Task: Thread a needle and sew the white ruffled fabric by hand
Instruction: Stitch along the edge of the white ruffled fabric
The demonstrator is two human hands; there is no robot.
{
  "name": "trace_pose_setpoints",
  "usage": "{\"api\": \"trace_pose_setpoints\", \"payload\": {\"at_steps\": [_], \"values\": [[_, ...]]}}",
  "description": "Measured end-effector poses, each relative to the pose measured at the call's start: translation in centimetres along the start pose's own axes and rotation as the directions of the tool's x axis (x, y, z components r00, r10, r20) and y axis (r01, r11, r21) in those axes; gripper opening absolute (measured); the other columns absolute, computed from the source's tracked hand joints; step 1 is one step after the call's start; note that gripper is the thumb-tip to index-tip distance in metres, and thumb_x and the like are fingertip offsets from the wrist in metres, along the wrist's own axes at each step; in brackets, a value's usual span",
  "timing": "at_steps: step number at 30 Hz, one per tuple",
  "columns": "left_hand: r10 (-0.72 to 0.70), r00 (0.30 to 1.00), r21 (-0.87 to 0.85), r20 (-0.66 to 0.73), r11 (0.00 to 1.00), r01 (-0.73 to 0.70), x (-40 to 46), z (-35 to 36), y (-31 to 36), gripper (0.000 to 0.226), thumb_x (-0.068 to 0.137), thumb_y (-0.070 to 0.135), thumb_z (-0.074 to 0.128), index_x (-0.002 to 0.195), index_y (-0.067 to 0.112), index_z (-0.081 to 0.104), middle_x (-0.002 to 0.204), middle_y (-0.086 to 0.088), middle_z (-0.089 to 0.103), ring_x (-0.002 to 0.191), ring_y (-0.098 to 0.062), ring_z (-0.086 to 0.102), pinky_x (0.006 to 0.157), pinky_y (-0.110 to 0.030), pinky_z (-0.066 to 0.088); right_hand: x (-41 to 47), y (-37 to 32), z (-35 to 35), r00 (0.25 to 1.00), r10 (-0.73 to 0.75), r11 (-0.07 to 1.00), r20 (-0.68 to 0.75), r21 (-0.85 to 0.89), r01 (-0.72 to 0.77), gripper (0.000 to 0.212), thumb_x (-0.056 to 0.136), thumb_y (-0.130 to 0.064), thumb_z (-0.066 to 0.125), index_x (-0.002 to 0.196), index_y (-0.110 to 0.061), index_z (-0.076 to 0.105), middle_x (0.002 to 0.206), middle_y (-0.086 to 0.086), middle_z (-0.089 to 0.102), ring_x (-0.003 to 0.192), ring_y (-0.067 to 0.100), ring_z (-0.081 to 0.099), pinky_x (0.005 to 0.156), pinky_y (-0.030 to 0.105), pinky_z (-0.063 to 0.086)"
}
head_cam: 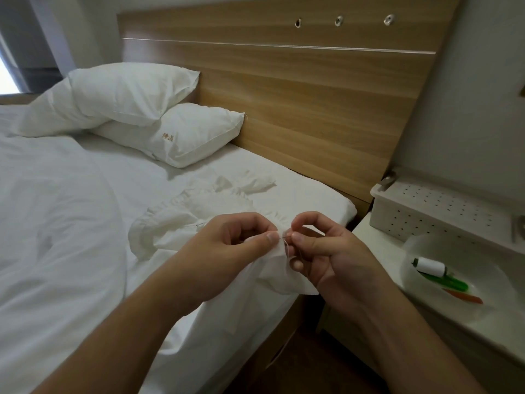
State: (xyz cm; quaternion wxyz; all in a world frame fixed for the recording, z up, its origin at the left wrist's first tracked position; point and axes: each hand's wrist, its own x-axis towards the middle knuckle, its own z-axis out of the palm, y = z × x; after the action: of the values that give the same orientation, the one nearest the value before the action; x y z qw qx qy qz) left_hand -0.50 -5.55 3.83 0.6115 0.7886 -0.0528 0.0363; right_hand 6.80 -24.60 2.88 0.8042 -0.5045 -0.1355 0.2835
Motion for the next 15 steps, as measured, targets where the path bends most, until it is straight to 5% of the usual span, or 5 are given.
{"api": "trace_pose_setpoints", "payload": {"at_steps": [8, 12, 15], "values": [[-0.007, 1.0, -0.009, 0.001, 1.0, 0.007, 0.2, 0.5, -0.1, 0.02, 0.102, 0.035, 0.067, 0.095, 0.02, 0.078, 0.099, -0.031, 0.066, 0.086, -0.029, 0.06, 0.081, -0.047, 0.047, -0.3, 0.4, 0.4, 0.998, 0.022, 1.0, -0.062, -0.003, -0.023, 0.026, 0.074, -0.002, 0.069, 0.099, -0.009, 0.068, 0.086, 0.012, 0.067, 0.075, 0.024, 0.063, 0.061, 0.032, 0.049], [-0.016, 0.999, 0.003, -0.042, 1.0, 0.016, 0.1, 0.4, -0.1, 0.018, 0.106, 0.027, 0.065, 0.095, 0.02, 0.079, 0.096, -0.021, 0.073, 0.086, -0.026, 0.068, 0.082, -0.044, 0.053, -0.7, -0.1, 0.4, 0.988, -0.12, 0.952, -0.093, -0.293, 0.088, 0.019, 0.083, -0.006, 0.075, 0.102, -0.01, 0.076, 0.092, 0.012, 0.076, 0.087, 0.027, 0.074, 0.077, 0.039, 0.062], [-0.04, 0.996, -0.002, -0.079, 0.999, 0.04, 0.2, 0.3, -0.2, 0.019, 0.104, 0.029, 0.067, 0.093, 0.02, 0.08, 0.094, -0.016, 0.075, 0.088, -0.026, 0.071, 0.084, -0.044, 0.056, -1.1, -1.0, 0.6, 0.97, -0.238, 0.786, -0.047, -0.596, 0.164, 0.013, 0.093, -0.007, 0.072, 0.1, -0.016, 0.078, 0.089, 0.004, 0.078, 0.085, 0.022, 0.076, 0.074, 0.036, 0.064]]}}
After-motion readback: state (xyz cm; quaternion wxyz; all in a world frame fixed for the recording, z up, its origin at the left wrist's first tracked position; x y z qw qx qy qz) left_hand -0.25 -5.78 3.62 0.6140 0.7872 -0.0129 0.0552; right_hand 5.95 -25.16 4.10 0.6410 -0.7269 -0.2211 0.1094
